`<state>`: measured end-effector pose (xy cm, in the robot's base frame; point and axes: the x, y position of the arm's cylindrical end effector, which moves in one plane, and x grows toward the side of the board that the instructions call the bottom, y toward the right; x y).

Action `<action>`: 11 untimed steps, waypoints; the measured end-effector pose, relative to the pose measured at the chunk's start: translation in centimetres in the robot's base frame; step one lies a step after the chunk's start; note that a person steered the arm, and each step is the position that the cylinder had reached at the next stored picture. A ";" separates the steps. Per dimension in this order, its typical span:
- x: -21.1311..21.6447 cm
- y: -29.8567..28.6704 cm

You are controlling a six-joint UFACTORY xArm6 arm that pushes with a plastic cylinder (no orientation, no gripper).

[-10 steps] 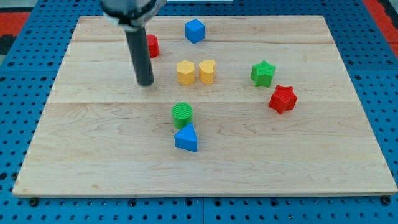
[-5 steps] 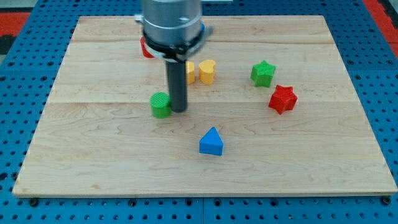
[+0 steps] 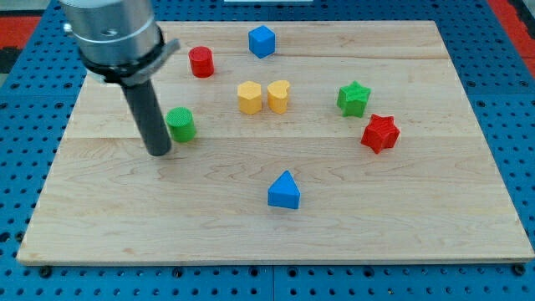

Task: Slide the green circle to the left of the hexagon

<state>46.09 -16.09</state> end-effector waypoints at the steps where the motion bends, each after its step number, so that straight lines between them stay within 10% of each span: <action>1: -3.2 1.1; 4: -1.1 9.8; 8: -4.7 7.2; 9: -5.0 -2.0; 11: -12.3 6.1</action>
